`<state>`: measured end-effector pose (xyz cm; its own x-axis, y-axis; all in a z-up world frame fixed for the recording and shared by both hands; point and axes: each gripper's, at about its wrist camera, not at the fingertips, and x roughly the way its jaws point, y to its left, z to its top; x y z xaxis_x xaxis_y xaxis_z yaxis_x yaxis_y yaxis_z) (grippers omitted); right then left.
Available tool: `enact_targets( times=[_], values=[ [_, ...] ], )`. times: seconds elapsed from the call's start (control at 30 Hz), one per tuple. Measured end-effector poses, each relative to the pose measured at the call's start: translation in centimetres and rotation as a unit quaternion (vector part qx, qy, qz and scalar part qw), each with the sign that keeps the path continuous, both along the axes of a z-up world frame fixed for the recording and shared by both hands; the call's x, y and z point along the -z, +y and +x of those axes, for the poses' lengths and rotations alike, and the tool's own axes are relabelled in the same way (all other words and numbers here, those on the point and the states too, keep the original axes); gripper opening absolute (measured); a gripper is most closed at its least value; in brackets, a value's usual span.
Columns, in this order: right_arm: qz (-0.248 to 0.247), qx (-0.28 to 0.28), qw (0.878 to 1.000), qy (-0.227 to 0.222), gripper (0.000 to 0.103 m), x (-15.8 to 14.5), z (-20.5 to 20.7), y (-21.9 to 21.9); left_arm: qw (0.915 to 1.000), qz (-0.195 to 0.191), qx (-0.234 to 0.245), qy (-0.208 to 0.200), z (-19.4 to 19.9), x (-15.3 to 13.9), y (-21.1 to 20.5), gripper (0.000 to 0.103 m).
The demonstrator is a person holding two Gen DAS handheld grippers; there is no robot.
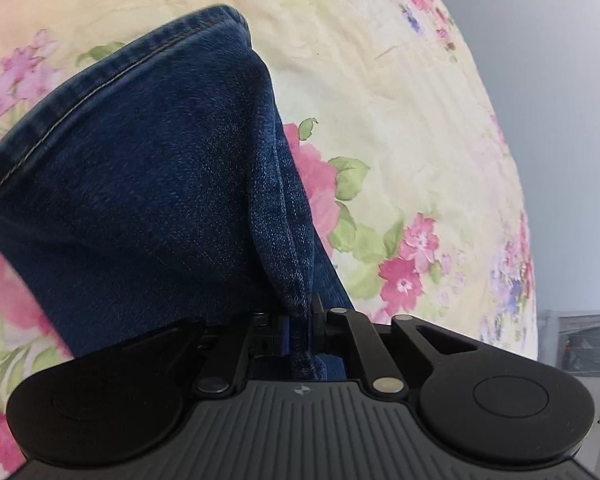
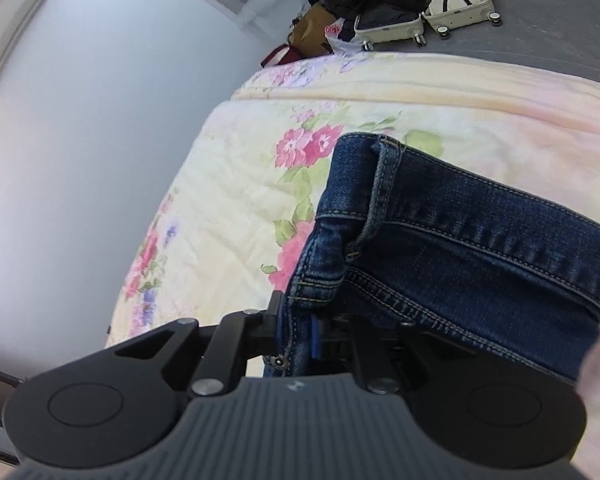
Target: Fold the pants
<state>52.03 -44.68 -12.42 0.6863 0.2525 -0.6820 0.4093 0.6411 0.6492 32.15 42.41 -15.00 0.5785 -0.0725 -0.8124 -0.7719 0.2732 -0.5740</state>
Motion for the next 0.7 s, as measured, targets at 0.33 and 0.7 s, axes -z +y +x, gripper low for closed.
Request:
enact_targets(
  times=[0.33,0.7],
  values=[
    [-0.089,-0.003,0.996,0.007,0.023,4.4,3.3,1.7,0.9895,0.141,0.012,-0.031,-0.4,-4.8,4.3,0.046],
    [-0.281,-0.087,0.949,-0.116,0.040,-0.1,-1.5,7.2,0.9714,0.225,0.069,-0.032,-9.1,-4.3,4.7,0.064]
  ],
)
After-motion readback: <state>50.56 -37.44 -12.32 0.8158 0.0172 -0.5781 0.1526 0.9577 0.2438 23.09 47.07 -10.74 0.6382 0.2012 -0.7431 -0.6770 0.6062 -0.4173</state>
